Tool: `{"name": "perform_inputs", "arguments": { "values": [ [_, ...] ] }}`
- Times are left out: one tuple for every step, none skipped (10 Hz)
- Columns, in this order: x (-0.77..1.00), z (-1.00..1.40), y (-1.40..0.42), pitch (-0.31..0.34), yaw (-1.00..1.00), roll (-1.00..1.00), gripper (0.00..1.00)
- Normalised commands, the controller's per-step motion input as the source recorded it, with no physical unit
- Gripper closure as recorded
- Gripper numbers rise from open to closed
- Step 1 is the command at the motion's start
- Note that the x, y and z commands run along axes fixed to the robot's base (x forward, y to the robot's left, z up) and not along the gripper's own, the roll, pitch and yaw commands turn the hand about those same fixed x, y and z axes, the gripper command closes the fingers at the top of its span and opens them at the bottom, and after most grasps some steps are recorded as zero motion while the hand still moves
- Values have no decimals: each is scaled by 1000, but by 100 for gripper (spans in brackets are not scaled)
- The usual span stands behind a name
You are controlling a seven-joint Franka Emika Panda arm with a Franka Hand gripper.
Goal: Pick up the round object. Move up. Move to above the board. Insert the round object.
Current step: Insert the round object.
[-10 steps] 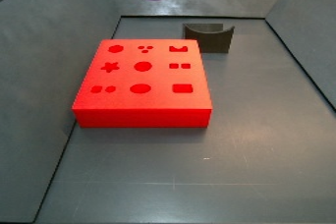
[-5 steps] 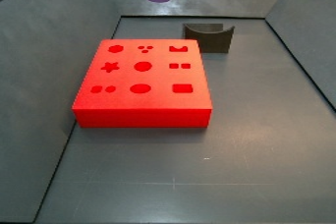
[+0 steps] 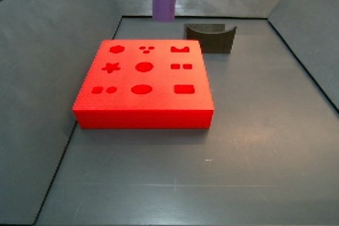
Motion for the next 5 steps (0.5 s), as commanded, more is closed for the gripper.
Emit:
{"name": "perform_inputs", "arguments": {
  "values": [
    [0, -531, 134, 0, -66, 0, 100],
    [-17, -586, 200, 0, -77, 17, 100],
    [-389, -631, 503, -23, -189, 0, 100],
    [-420, -671, 546, -36, -234, -27, 100],
    [-269, -711, 454, -43, -214, -60, 100]
  ]
}}
